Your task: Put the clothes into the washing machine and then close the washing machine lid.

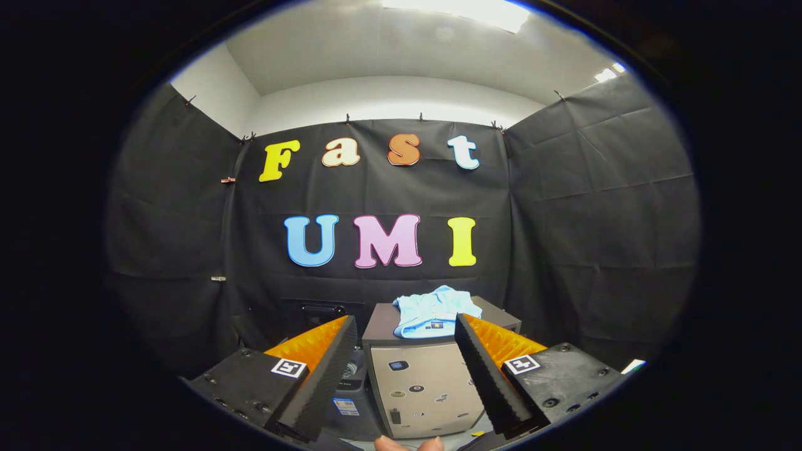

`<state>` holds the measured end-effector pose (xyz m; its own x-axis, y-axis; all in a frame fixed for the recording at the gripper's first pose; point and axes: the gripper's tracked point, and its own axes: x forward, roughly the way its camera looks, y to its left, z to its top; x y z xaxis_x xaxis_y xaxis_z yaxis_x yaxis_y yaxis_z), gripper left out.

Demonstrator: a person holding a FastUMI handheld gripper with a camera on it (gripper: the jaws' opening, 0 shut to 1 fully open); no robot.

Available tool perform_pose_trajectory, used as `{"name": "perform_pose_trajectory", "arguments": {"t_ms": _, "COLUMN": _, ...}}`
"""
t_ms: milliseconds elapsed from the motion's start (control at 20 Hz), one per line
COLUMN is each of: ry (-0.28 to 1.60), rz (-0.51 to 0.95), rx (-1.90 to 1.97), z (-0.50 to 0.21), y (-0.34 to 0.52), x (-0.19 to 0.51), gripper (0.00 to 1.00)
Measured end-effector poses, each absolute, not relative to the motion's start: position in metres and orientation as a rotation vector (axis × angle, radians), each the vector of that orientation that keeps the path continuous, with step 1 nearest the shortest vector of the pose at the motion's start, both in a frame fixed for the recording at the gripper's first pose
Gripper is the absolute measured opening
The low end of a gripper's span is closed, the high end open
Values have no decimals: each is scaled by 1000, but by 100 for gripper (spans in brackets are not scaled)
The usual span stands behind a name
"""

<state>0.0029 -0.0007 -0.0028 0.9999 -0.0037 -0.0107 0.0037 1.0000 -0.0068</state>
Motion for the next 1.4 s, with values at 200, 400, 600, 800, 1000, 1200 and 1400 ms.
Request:
{"name": "perform_pose_trajectory", "arguments": {"t_ms": 200, "ry": 16, "rz": 2, "rx": -4, "z": -5, "y": 2, "x": 4, "gripper": 99}}
{"name": "perform_pose_trajectory", "arguments": {"t_ms": 400, "ry": 18, "rz": 2, "rx": -10, "z": -7, "y": 1, "x": 6, "gripper": 99}}
{"name": "perform_pose_trajectory", "arguments": {"t_ms": 600, "ry": 29, "rz": 2, "rx": 8, "z": -16, "y": -1, "x": 14, "gripper": 99}}
{"name": "perform_pose_trajectory", "arguments": {"t_ms": 800, "ry": 55, "rz": 3, "rx": 16, "z": -30, "y": -6, "x": 35, "gripper": 99}}
{"name": "perform_pose_trajectory", "arguments": {"t_ms": 1000, "ry": 59, "rz": -9, "rx": 33, "z": -34, "y": -19, "x": 65, "gripper": 99}}
{"name": "perform_pose_trajectory", "arguments": {"t_ms": 1200, "ry": 64, "rz": -19, "rx": 18, "z": -34, "y": -28, "x": 107, "gripper": 99}}
{"name": "perform_pose_trajectory", "arguments": {"t_ms": 1400, "ry": 92, "rz": -19, "rx": 28, "z": -36, "y": -30, "x": 145, "gripper": 99}}
